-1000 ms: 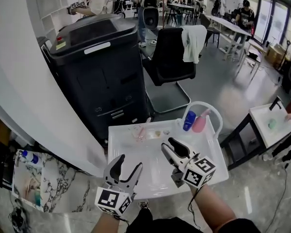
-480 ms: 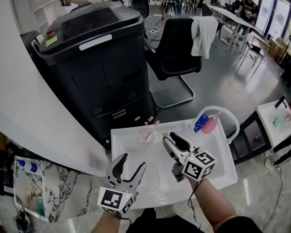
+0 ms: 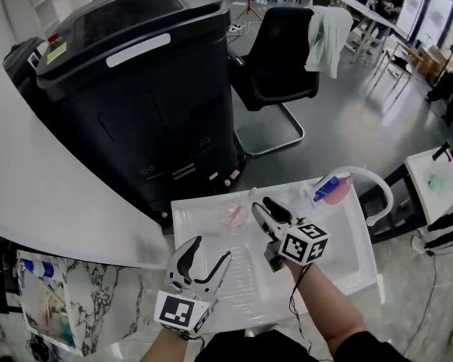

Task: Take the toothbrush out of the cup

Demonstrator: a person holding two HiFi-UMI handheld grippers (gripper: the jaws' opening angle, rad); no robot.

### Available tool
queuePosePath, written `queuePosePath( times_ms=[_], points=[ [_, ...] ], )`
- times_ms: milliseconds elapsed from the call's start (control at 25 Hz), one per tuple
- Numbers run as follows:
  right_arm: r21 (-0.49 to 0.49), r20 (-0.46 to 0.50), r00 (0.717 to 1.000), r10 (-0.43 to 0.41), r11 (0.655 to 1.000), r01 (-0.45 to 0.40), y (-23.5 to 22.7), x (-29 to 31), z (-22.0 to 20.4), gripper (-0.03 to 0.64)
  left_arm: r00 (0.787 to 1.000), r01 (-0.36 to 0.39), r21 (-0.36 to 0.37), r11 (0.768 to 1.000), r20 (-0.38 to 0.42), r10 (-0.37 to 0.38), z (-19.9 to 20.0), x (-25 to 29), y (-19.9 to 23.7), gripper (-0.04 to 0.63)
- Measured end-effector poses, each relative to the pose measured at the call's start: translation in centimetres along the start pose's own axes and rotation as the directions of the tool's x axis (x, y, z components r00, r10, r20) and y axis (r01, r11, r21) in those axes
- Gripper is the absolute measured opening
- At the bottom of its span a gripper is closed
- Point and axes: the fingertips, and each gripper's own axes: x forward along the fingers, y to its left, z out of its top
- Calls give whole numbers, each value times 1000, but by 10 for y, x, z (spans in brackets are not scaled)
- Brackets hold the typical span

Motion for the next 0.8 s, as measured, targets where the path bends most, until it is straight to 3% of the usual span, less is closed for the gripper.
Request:
queuePosePath(
  times_ms=[120,280,800],
  points=[
    [31,-30,999,-38,999,39,-17,17,-16,170,999,10,-26,1000,-40,-11,-10,5,7,278],
    [87,-69,995,-71,993,77,-36,33,-35,170,1000,19,-33,999,3,-19,-12,12,16,278],
    [139,-145,987,-69,986,89,-54,69,-67,149,999,28,-80,996,-24,-30,-40,7,36,278]
  ],
)
